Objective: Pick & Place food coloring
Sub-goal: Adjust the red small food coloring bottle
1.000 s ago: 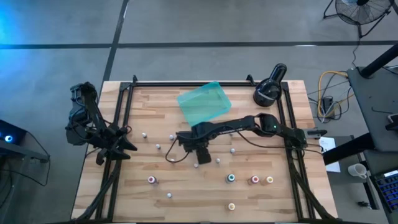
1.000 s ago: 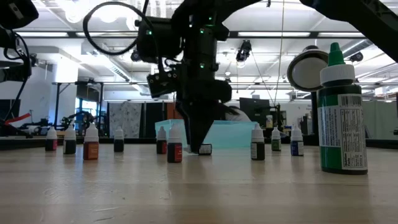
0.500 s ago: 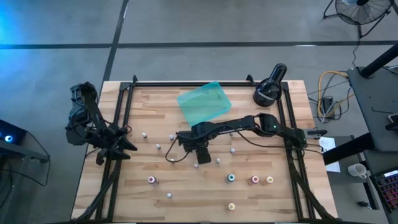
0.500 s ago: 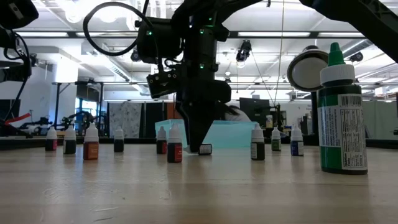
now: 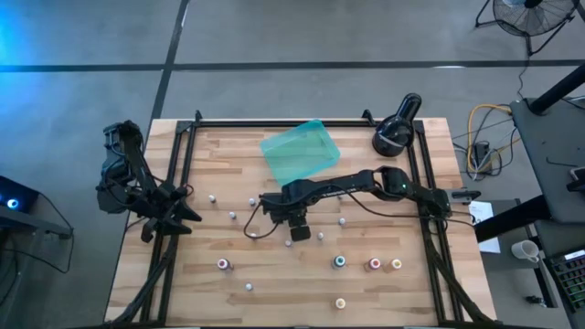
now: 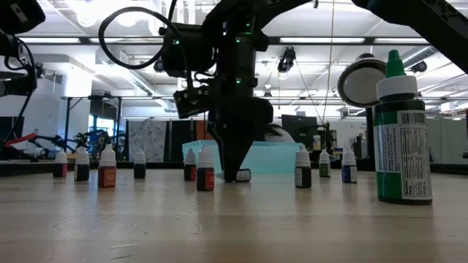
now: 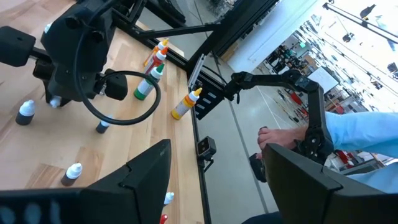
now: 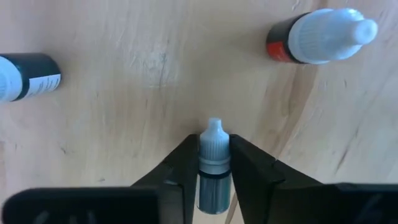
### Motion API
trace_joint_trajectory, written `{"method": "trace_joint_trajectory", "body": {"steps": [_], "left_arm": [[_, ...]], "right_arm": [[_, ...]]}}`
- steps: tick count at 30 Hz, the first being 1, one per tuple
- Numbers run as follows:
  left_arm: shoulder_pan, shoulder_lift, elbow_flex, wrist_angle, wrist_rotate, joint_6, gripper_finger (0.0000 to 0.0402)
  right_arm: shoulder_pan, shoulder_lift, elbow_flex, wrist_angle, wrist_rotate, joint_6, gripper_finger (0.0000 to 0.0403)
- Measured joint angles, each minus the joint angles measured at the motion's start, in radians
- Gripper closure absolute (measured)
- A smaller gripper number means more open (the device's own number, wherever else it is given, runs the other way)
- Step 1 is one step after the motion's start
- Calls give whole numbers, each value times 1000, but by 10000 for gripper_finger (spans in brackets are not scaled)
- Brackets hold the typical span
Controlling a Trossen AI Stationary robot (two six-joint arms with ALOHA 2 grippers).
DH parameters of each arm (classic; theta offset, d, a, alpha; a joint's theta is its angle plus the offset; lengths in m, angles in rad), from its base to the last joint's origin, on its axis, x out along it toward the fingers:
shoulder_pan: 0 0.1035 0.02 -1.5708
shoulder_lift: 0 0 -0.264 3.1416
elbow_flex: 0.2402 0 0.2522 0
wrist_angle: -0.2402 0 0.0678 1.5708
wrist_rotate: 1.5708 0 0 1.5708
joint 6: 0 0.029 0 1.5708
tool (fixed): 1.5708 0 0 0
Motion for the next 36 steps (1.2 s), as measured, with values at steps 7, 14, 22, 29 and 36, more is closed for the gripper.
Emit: {"method": "trace_joint_trajectory", "body": {"steps": [7, 14, 22, 29, 36], "left_arm": [[0, 0, 0, 0, 0, 0, 177], [0, 0, 0, 0, 0, 0, 177], [0, 0, 0, -1, 0, 0, 177], [0, 0, 0, 0, 0, 0, 177], [0, 1, 0, -1, 0, 0, 177]], "right_arm": [[0, 0, 10, 11, 2, 68, 347], [4, -58, 9, 81, 131, 389, 346], [91, -176, -165, 304, 515, 769, 342], [137, -247, -376, 366, 772, 1311, 340], [122, -266, -438, 399, 776, 1428, 340]]}}
